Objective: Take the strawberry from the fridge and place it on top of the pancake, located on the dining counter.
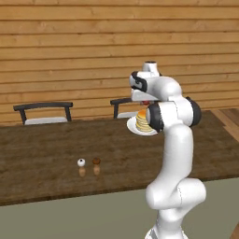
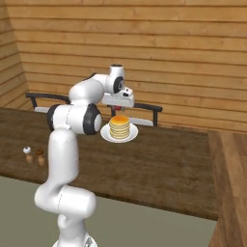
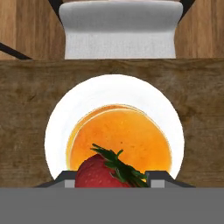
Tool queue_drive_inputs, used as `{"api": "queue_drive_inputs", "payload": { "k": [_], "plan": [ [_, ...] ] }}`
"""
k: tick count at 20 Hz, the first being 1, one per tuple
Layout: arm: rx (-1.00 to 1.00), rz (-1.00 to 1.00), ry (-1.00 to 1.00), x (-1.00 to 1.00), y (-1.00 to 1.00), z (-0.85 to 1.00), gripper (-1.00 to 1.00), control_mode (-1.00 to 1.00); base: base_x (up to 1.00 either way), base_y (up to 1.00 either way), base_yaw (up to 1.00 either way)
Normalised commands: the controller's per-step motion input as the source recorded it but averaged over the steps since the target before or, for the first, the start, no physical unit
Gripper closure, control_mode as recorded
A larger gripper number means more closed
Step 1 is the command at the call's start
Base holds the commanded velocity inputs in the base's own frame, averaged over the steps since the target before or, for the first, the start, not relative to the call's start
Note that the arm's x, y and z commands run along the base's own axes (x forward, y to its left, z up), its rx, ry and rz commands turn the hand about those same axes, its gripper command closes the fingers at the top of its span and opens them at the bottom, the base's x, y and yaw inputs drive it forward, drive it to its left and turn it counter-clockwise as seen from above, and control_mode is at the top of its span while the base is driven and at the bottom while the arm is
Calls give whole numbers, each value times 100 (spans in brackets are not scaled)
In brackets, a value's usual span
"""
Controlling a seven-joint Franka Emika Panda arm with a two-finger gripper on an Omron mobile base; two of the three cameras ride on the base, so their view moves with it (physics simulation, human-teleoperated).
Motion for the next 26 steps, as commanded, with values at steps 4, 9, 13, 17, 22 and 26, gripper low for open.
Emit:
{"api": "queue_drive_inputs", "payload": {
  "k": [4, 9, 13, 17, 22, 26],
  "plan": [
    [0, 0, 0, 1, 0, -21, 100, -100, 0, 0, 0],
    [0, 0, 0, 11, -10, -12, 100, -100, 0, 0, 0],
    [0, 0, 0, 0, -11, -12, 100, -100, 0, 0, 0],
    [0, 0, 0, 0, -3, -19, 100, -100, 0, 0, 0],
    [0, 0, 0, 0, 0, -19, 100, -100, 0, 0, 0],
    [0, 0, 0, 0, 0, -7, 100, -100, 0, 0, 0]
  ]
}}
